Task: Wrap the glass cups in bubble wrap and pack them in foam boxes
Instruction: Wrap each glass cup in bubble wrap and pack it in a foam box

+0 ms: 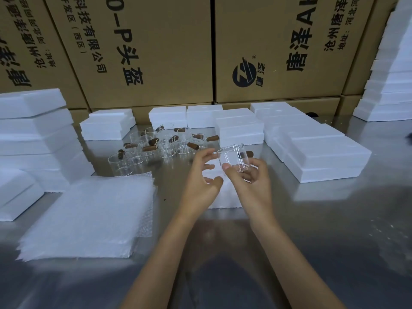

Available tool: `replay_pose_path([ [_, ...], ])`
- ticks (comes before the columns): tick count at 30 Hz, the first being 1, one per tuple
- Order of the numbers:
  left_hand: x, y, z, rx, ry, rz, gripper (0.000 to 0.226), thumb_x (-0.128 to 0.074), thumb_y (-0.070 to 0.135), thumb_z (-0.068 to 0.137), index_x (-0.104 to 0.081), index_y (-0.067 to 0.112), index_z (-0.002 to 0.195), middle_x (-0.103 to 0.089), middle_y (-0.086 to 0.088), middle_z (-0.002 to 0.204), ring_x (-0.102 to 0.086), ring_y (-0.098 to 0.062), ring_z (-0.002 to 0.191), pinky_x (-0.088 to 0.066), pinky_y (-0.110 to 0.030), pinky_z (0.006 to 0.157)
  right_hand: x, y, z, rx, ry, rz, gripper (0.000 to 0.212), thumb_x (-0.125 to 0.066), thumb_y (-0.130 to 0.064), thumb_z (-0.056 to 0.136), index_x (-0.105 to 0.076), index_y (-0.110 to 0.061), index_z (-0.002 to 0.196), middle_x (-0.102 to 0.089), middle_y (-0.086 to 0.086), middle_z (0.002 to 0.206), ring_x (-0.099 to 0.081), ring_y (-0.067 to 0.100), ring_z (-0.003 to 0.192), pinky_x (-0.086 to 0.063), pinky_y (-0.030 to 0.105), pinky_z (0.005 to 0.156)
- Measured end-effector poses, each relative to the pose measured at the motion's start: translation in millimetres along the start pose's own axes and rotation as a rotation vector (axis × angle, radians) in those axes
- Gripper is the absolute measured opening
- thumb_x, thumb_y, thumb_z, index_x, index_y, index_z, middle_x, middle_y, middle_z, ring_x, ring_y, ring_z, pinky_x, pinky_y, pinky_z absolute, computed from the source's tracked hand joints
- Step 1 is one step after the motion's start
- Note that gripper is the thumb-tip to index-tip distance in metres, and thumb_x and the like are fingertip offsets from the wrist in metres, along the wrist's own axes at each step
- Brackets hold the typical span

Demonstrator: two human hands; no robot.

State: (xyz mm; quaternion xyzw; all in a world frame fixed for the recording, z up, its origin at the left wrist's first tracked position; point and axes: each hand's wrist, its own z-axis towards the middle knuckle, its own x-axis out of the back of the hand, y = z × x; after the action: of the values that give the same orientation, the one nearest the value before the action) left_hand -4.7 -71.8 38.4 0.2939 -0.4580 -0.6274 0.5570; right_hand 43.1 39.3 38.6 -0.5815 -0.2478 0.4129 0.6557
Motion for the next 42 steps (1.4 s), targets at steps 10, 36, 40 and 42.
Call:
replay_pose_path([
  [10, -0.4, 2.1, -1.8, -0.067, 0.051, 0.228, 0.056, -0.080, 0.027, 0.083, -0.050, 0.048, 0.125, -0.059, 0.031, 0.120, -0.051, 0.004, 0.119, -0.041, -0.012, 0.091, -0.7, -11.0, 1.1, -0.238, -0.240, 0.263, 0.045, -0.056, -0.057, 0.086, -0.073, -0.017, 0.098, -0.077, 0.014, 0.095, -0.074, 0.023, 0.094, -0.054, 0.034, 0.085],
  [36, 0.4, 12.9, -4.4, -0.172, 0.096, 0.228, 0.080, -0.083, 0.028, 0.077, -0.038, 0.047, 0.141, -0.054, 0.023, 0.131, -0.051, -0.009, 0.127, -0.044, -0.032, 0.103, 4.1, -6.6, 5.2, -0.220, -0.165, 0.273, 0.033, -0.070, -0.039, 0.087, -0.059, -0.016, 0.109, -0.077, 0.006, 0.097, -0.073, 0.025, 0.098, -0.057, 0.034, 0.083],
  [40, 0.2, 10.3, -5.8, -0.143, 0.064, 0.262, 0.066, -0.077, 0.023, 0.081, -0.047, 0.049, 0.133, -0.053, 0.033, 0.133, -0.047, 0.010, 0.123, -0.045, -0.027, 0.102, 6.3, -11.7, 1.5, -0.401, -0.385, 0.499, 0.034, -0.054, -0.041, 0.096, -0.055, -0.009, 0.108, -0.073, 0.023, 0.106, -0.073, 0.029, 0.096, -0.058, 0.032, 0.080],
  [42, -0.3, 10.3, -5.2, -0.132, 0.075, 0.264, 0.061, -0.078, 0.028, 0.081, -0.049, 0.051, 0.130, -0.054, 0.037, 0.129, -0.045, 0.018, 0.118, -0.043, -0.018, 0.094, 7.8, -12.5, -0.2, -0.452, -0.452, 0.550, 0.042, -0.051, -0.047, 0.094, -0.054, -0.008, 0.109, -0.071, 0.026, 0.111, -0.072, 0.029, 0.098, -0.059, 0.032, 0.080],
])
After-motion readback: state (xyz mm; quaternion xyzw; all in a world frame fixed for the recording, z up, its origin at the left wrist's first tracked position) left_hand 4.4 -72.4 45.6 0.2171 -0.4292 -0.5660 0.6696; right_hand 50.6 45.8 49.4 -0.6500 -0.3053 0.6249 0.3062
